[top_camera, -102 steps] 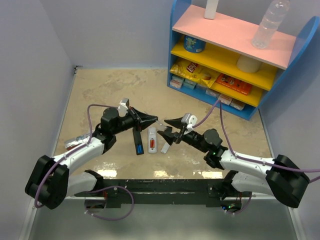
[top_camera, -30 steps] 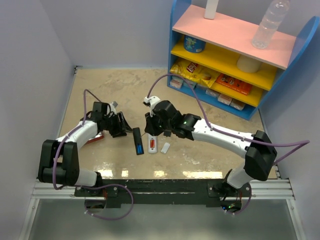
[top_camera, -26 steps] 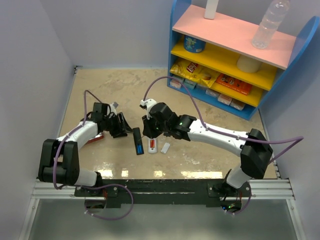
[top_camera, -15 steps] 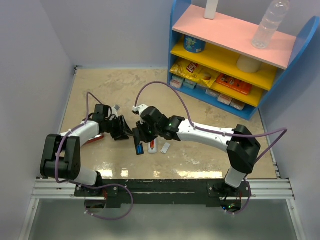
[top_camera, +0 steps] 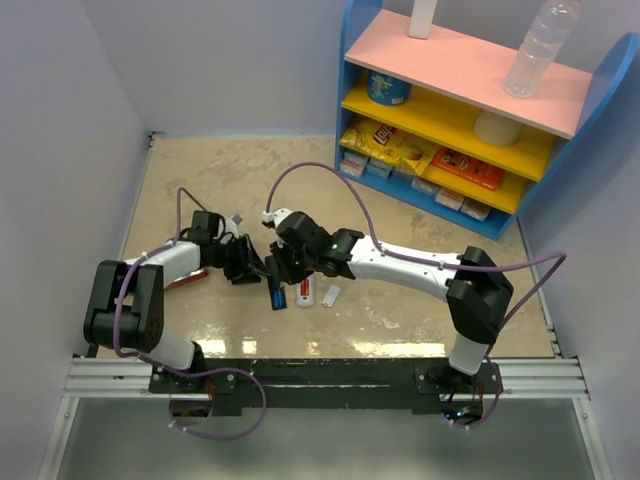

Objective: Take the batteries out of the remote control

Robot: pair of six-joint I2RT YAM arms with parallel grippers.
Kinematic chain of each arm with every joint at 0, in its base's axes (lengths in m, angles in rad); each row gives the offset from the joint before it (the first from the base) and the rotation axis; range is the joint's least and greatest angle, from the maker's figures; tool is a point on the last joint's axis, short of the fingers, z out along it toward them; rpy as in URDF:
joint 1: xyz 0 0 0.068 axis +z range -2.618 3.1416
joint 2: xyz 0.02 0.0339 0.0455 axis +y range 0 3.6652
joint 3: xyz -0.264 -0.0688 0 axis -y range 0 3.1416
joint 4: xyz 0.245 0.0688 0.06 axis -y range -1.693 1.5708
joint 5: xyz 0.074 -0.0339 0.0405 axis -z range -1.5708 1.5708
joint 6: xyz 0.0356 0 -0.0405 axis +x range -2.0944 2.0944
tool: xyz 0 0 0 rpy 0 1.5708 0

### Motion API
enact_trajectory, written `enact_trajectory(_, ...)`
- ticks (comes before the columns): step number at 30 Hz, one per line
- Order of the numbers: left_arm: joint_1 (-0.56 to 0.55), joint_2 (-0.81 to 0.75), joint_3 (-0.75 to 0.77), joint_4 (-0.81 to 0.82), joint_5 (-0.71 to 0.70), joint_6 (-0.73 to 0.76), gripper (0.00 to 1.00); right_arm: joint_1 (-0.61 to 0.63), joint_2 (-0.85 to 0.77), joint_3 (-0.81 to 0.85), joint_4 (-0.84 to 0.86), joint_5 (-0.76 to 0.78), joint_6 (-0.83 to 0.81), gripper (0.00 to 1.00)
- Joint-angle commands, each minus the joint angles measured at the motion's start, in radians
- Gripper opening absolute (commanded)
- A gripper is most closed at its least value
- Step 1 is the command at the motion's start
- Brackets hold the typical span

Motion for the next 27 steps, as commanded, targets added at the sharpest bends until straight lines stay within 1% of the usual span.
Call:
enact_trajectory(1,0.007,0.013,-0.002,0.026,0.033,0.017,0.46,0.011,0.053,0.049,-0.021,0.017,0.003,0.0)
enact_trajectory(10,0.005,0.027,-0.008,0.023,0.019,0.017,0.43,0.032,0.125,0.106,-0.071,0.086,-0.015,0.0)
enact_trajectory(16,0.005,0.019,-0.022,0.019,0.028,0.013,0.4,0.046,0.175,0.247,-0.195,0.179,-0.01,0.0)
enact_trajectory(21,0.002,-0.006,-0.094,0.071,0.078,-0.029,0.39,0.046,0.227,0.333,-0.283,0.189,0.005,0.0)
enact_trajectory(27,-0.03,-0.01,-0.16,0.144,0.089,-0.087,0.36,0.06,0.303,0.431,-0.357,0.205,0.023,0.0)
